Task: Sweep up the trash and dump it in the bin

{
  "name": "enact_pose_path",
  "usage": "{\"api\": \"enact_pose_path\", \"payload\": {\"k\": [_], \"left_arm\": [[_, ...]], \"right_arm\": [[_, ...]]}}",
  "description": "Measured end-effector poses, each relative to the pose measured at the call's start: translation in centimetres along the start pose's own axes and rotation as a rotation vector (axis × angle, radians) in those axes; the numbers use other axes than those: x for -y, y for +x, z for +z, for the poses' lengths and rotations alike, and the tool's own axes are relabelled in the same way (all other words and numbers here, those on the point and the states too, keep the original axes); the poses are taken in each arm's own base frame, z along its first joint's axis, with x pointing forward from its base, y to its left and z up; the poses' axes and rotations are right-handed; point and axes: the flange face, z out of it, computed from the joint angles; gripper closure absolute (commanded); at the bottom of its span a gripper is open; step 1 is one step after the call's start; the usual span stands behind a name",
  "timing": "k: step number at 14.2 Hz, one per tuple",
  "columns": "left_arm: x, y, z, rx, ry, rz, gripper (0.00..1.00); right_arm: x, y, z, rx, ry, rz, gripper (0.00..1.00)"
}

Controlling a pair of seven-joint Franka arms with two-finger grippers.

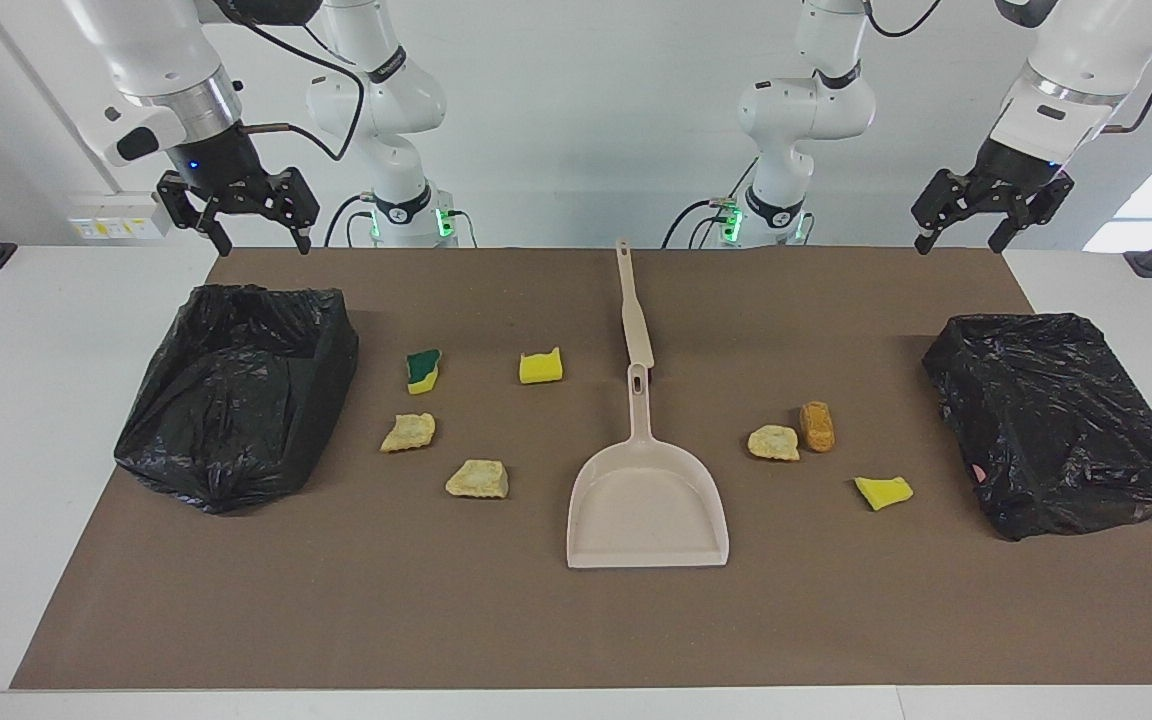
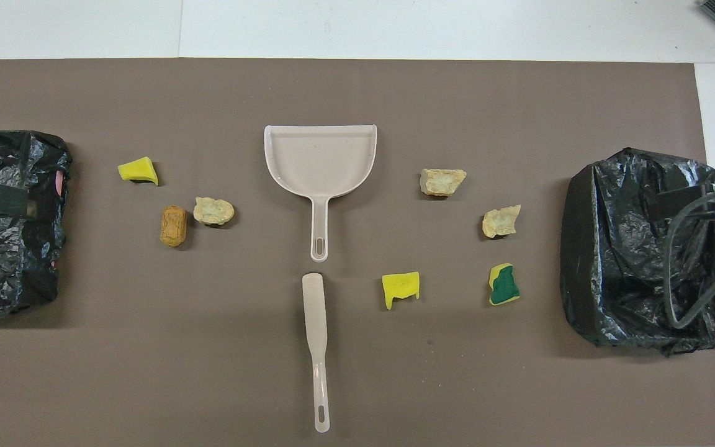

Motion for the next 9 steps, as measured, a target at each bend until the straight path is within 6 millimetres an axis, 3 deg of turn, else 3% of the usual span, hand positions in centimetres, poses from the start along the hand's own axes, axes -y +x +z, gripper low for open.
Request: {"api": "enact_pose_path", "payload": {"k": [4, 9], "left_arm": [[-1.0, -1.2, 1.2, 0.032, -0.001, 0.019, 0.0], [-4.6, -4.6, 5.1, 0.111, 0.002, 0.083, 0.0]], "right_arm": [[0.0, 0.0, 0.0, 0.0, 0.0, 0.0, 0.0], [0.0, 0.0, 0.0, 0.0, 0.0, 0.0, 0.0]]}}
